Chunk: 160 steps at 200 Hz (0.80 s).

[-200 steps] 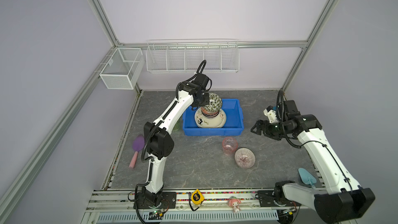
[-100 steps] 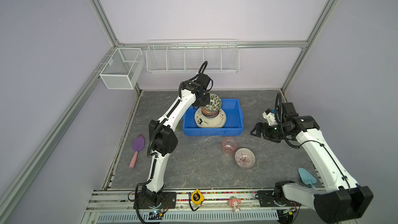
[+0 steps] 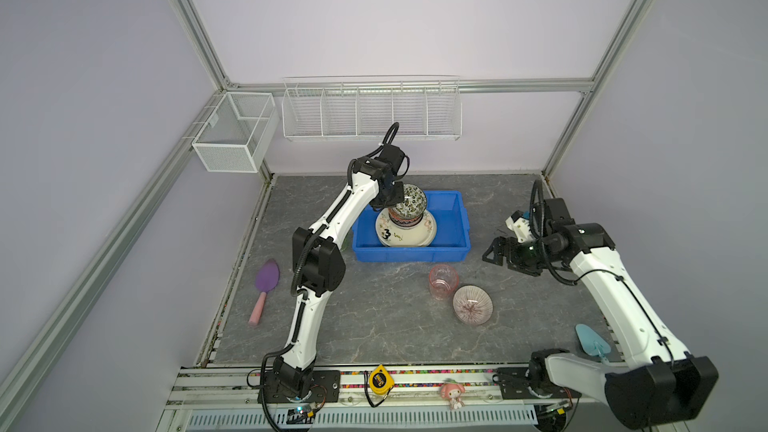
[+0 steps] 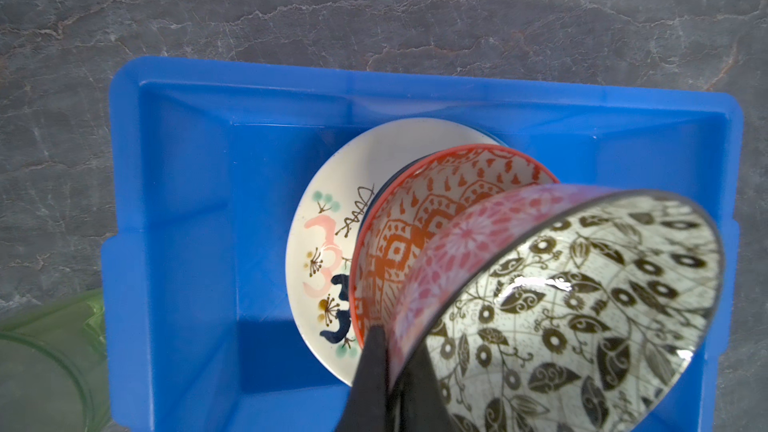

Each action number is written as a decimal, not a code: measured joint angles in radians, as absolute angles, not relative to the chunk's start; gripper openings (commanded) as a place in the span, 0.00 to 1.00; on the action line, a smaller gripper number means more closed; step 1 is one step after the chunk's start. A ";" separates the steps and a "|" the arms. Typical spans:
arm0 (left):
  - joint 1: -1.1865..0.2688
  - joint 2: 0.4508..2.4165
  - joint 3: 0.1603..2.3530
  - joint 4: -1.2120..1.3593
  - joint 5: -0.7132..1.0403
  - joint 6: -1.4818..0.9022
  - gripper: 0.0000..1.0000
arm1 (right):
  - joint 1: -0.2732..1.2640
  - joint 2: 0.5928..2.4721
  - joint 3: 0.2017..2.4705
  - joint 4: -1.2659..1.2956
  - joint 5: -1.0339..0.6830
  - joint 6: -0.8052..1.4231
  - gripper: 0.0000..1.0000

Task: Place the mixed dishes into the plastic bin
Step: 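Lower the leaf-print bowl onto the orange-print bowl in the bin with the left gripper, then open and raise the left gripper while right moves to the pink-striped bowl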

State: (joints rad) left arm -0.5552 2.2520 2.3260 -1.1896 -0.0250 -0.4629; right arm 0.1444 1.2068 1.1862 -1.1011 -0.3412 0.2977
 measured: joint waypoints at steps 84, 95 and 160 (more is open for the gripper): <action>-0.550 2.276 2.326 -1.187 -0.001 -0.470 0.12 | 0.144 1.217 1.185 -1.098 -0.346 0.297 0.90; -0.549 2.276 2.326 -1.186 -0.001 -0.472 0.13 | 0.144 1.217 1.185 -1.098 -0.346 0.297 0.90; -0.547 2.276 2.333 -1.181 0.001 -0.477 0.19 | 0.141 1.217 1.182 -1.097 -0.346 0.294 0.90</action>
State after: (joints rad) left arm -0.5468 2.2765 2.3333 -1.1809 0.0010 -0.4770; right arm 0.1413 1.2167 1.1824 -1.0973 -0.3462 0.2939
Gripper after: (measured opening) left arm 0.175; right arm 0.901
